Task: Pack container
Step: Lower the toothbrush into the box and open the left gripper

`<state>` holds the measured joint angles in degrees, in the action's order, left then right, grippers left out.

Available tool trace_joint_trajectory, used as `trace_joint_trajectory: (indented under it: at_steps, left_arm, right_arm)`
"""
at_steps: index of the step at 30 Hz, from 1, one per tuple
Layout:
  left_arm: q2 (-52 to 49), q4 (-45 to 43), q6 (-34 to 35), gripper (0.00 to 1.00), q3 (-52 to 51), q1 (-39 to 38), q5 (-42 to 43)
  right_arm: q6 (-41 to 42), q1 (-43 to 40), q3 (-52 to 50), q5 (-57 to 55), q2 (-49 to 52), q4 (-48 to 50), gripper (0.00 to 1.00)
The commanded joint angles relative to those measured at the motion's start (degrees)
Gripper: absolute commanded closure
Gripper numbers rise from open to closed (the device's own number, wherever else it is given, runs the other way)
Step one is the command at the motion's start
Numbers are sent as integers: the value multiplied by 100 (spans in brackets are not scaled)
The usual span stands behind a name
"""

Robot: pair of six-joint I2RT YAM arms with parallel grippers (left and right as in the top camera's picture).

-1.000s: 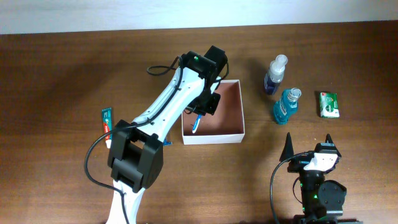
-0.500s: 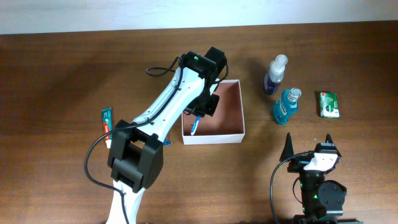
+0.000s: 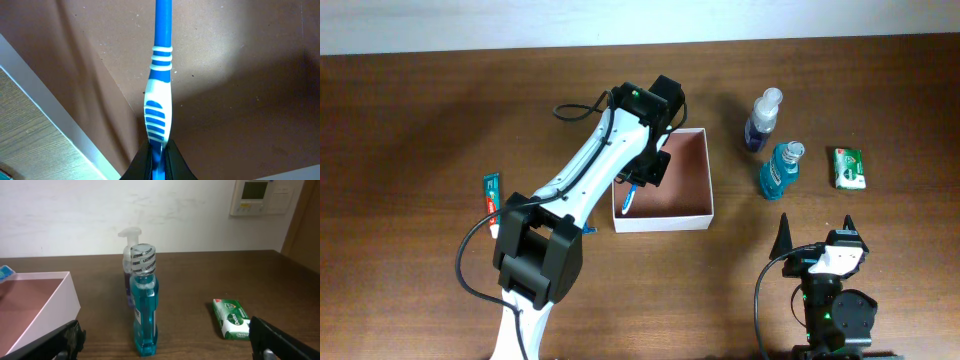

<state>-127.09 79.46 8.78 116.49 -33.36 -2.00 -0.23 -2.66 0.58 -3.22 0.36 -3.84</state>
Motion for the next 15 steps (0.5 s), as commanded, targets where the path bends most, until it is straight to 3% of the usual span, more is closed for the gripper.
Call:
trace_joint_trajectory:
  at_steps: [1,15]
  left_arm:
    - [-52,-37,-319,99,66,11,-79]
    - [-52,-389,-579,99,-424,13,-39]
  right_arm:
    - [28,39,-26,-90,-4,-44,2]
    - [26,39,-26,-87,-4,-44,2]
